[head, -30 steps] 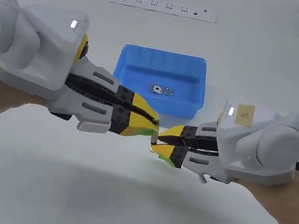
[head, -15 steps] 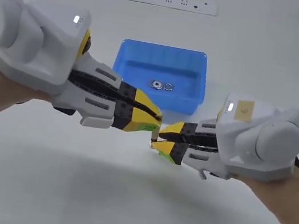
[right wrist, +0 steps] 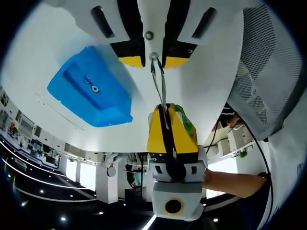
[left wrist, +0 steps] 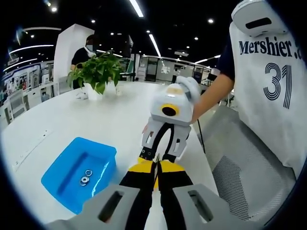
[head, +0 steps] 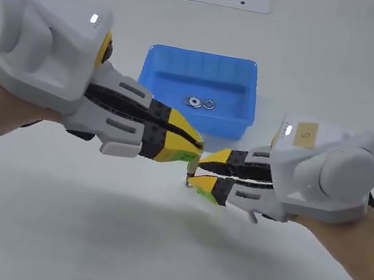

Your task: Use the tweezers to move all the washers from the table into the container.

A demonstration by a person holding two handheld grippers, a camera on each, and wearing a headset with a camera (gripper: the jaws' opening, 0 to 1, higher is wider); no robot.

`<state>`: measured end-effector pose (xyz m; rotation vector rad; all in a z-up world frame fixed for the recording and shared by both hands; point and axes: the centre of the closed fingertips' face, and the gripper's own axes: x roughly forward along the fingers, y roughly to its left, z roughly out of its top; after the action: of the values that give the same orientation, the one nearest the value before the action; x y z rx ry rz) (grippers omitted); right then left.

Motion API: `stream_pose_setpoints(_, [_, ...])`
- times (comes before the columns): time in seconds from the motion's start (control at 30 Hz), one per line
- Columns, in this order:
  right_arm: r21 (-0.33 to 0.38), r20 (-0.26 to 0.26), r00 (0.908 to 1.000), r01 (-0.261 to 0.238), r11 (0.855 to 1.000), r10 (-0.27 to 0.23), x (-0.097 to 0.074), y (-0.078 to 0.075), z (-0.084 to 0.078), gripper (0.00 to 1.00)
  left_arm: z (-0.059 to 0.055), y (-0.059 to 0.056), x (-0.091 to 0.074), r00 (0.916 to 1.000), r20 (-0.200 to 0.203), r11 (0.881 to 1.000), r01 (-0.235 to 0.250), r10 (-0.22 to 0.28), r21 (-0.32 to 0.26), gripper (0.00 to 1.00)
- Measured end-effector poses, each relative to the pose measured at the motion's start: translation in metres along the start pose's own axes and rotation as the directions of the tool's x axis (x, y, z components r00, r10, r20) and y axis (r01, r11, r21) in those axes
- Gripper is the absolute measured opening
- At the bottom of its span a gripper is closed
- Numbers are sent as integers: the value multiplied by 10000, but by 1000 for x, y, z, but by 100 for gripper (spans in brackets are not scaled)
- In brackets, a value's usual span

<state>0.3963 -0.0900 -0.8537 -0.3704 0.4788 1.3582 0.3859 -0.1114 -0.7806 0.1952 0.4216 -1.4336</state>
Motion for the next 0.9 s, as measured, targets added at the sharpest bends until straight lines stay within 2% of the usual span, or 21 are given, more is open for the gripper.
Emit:
stream_pose_setpoints(0.13, [83, 106, 9998, -158, 9998, 157, 1, 3, 2, 18, 1, 0, -1, 10000, 18, 10000, -21, 21, 22, 6])
stream_pose_setpoints(0.47, [122, 280, 9988, -406, 9991, 403, 8, 9, 8, 18, 1, -4, -2, 9999, 11, 9999, 100, -101, 56, 6])
stream_pose_setpoints(0.63, [37, 134, 9988, -467, 9989, 467, 9, 11, 6, 17, -2, -7, -4, 10000, -69, 9998, 70, -68, 181, 5])
stream_pose_setpoints(0.9, [-7, 34, 9989, -475, 9989, 475, 10, 13, 5, 17, -5, -9, -10, 9998, 98, 9998, -147, 146, 107, 5])
